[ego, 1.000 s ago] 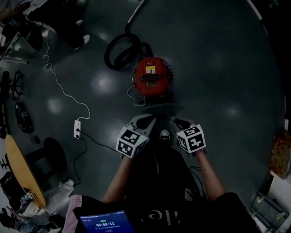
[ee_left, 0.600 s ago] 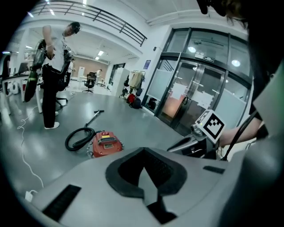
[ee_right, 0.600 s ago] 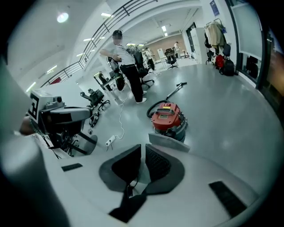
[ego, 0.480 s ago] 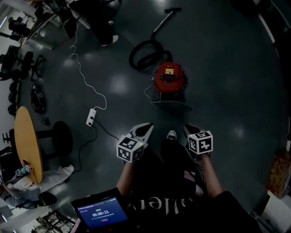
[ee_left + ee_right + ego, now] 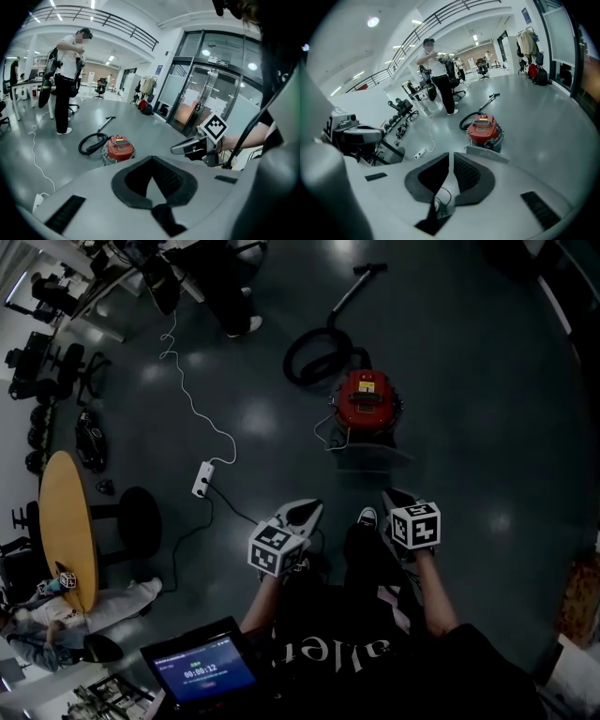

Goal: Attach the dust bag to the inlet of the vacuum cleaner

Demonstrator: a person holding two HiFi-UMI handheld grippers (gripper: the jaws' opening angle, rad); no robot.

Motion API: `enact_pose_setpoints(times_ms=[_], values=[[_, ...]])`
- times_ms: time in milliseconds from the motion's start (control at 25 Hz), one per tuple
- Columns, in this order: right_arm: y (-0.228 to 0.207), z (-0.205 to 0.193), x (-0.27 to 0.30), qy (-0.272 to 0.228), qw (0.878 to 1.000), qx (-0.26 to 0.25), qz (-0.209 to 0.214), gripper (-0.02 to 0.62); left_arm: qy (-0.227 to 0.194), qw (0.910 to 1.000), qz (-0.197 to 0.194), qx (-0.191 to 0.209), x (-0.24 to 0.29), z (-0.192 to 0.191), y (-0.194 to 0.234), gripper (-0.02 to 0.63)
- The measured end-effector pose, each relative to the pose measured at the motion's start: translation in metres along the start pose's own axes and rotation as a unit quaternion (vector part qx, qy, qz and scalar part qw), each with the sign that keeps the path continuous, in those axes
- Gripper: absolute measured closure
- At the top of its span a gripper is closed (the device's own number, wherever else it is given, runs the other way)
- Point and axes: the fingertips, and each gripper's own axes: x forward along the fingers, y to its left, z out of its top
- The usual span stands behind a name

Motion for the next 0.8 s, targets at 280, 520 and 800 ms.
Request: enact_pose_setpoints(times_ms=[280, 520, 800], values=[[0.082, -0.023, -0.013, -0.036, 0.999, 0.022, -0.01, 0.551, -0.04, 0.9964, -0.061, 0.044, -0.056, -0.017, -0.014, 0.6], [0.173, -0.059, -0.027, -0.09, 0.994, 0.034, -0.051, 0.551, -0.037, 0.9891, -0.107, 0.094, -0.128, -0.084, -0.015, 0.601], [0.251, -0.1, -0.057, -0.144, 0.983, 0.073, -0.086, 0.551, -0.033, 0.981, -0.157, 0.11, -0.197, -0.14, -0.025, 0.601]])
